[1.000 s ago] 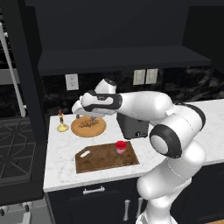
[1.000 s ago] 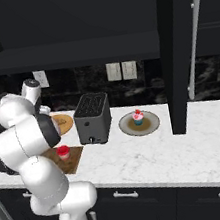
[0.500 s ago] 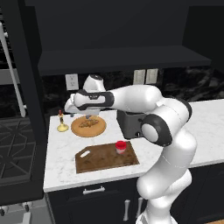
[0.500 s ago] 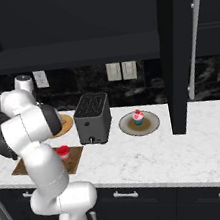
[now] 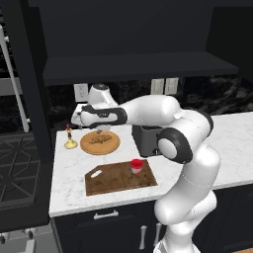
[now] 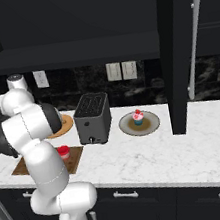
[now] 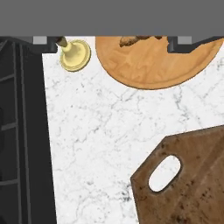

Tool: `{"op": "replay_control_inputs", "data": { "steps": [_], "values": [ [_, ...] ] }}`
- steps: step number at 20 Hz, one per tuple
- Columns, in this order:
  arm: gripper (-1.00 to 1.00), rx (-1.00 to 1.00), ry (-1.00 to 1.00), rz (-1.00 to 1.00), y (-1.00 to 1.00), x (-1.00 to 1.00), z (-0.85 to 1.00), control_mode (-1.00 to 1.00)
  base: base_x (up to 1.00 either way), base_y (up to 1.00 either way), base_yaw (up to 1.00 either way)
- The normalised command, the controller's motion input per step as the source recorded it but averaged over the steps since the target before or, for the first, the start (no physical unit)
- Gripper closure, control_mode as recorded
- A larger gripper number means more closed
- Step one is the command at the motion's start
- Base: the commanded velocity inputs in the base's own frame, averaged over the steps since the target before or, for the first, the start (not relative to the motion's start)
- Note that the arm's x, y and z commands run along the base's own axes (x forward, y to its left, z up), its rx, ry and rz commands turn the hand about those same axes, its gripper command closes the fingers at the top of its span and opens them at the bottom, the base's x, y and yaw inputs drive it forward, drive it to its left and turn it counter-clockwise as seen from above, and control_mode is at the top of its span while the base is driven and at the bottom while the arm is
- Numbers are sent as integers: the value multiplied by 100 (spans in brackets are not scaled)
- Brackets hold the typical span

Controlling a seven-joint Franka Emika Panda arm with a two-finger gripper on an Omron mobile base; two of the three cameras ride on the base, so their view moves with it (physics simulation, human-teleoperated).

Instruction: From the different types of pastries on the counter, select a croissant and place it on the cutting board. Then retrieve a jar of jam from the cabinet and place it alongside the croissant on the cutting board.

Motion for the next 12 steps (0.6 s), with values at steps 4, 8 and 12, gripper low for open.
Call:
{"op": "replay_control_inputs", "data": {
  "steps": [4, 8, 12],
  "values": [
    [-100, 0, 0, -21, -9, 9, -15, -100, 0, 0, 0],
    [-100, 0, 0, -14, -11, 37, -20, -100, 0, 0, 0],
    [-100, 0, 0, -12, -5, 42, -4, -100, 0, 0, 0]
  ]
}}
